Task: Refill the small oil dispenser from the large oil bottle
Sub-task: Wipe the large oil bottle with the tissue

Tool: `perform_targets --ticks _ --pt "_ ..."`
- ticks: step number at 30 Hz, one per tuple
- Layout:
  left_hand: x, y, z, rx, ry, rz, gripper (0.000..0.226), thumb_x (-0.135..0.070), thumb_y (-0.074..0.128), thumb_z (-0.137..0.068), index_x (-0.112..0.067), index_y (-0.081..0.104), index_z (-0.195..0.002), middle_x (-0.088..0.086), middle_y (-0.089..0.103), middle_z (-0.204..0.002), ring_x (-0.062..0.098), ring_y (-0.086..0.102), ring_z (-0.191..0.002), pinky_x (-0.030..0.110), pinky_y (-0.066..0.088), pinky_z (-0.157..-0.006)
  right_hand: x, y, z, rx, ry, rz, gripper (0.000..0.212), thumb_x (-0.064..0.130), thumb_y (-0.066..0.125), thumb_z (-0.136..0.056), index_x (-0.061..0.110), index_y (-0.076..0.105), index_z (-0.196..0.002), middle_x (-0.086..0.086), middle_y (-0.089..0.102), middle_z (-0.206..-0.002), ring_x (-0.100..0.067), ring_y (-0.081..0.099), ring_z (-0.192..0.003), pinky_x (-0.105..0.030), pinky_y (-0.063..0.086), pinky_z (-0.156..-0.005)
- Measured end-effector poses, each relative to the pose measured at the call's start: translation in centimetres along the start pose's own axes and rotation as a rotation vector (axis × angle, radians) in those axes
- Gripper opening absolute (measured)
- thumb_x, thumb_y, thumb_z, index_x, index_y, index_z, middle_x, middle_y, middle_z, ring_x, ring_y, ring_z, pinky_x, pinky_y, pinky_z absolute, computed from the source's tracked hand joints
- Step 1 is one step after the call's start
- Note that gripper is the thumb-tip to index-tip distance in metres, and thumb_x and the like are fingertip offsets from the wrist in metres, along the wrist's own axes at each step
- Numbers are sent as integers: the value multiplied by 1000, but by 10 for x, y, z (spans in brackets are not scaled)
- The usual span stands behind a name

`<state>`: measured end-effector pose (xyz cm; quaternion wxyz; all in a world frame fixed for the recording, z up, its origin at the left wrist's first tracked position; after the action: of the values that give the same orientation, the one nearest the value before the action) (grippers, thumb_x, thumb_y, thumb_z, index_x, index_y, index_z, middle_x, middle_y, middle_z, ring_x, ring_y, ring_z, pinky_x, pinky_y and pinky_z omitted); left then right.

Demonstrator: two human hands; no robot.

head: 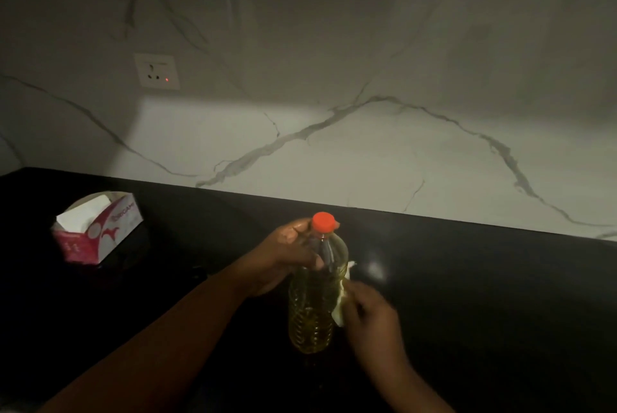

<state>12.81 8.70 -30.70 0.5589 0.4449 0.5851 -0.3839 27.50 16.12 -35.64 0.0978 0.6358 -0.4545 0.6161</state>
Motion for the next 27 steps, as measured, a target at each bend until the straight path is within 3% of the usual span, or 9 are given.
perform_targets --ticks 2,5,9,11,13,16,21,25,27 --pt "0 2 -2 13 -11 14 62 2 67 -59 -10 59 -120 5 70 -102 17 66 -98 25 54 -81 -28 20 12 156 59 108 32 6 53 -91 31 64 -108 15 65 -96 5 61 -92 -10 47 -82" --pt "4 3 -3 31 -20 16 62 -10 72 -55 -14 62 -117 6 69 -106 20 65 -103 30 52 -88 -61 30 13 322 237 272 34 8 49 -92 14 60 -123 -2 66 -115 -12 62 -105 -18 46 -87" --pt "2 -1 -3 14 -47 -54 69 -18 74 -57 -18 59 -124 5 67 -115 18 63 -111 28 51 -92 -36 7 -10 89 306 -128 35 -7 56 -84 14 70 -108 0 73 -96 -9 69 -84 -13 53 -69" --pt "-4 -8 -1 -6 -71 -165 76 -33 81 -56 -33 55 -128 1 61 -130 17 56 -123 33 47 -102 -2 -12 -19 5 270 -357 30 -8 58 -84 11 71 -102 2 73 -89 -5 69 -74 -16 55 -66" --pt "-12 -16 5 -102 -107 -292 89 -54 87 -47 -48 49 -128 -4 49 -139 17 50 -128 39 45 -106 28 -28 -27 -1 170 -416 29 -6 59 -84 13 71 -102 4 73 -91 -3 69 -79 -18 55 -71" --pt "-27 -16 13 -230 -155 -521 102 -55 89 -48 -40 41 -137 -9 54 -123 11 58 -111 32 51 -91 47 -34 -30 -8 16 -366 32 -3 60 -85 21 69 -104 15 69 -91 8 65 -83 -8 51 -72" --pt "-46 2 21 -238 -14 -771 29 -38 85 -69 -42 66 -90 -25 66 -85 -6 62 -83 11 45 -66 31 -21 -25 -59 -152 -154 31 2 57 -89 21 68 -111 13 67 -103 7 60 -95 -7 46 -78" --pt "-40 -3 22 -200 -34 -726 36 -37 87 -66 -46 61 -90 -16 57 -102 5 61 -95 30 54 -84 -24 10 -8 -4 -29 -43 28 4 57 -89 23 70 -105 8 69 -98 1 63 -89 -21 52 -80" --pt "-36 -8 19 -105 -90 -713 45 -30 85 -68 -46 57 -100 -13 54 -111 9 59 -103 34 53 -91 -55 31 0 166 90 114 29 7 55 -90 30 69 -100 6 69 -93 -1 64 -84 -18 52 -76"
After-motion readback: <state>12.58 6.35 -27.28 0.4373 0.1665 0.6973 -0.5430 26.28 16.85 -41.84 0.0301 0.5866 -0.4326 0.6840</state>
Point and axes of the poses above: each hand's wrist, its own z-axis away from the middle knuckle, its own y-axis out of the palm, x = y × z, the point moved 5 cm from there along -z, towards the middle knuckle
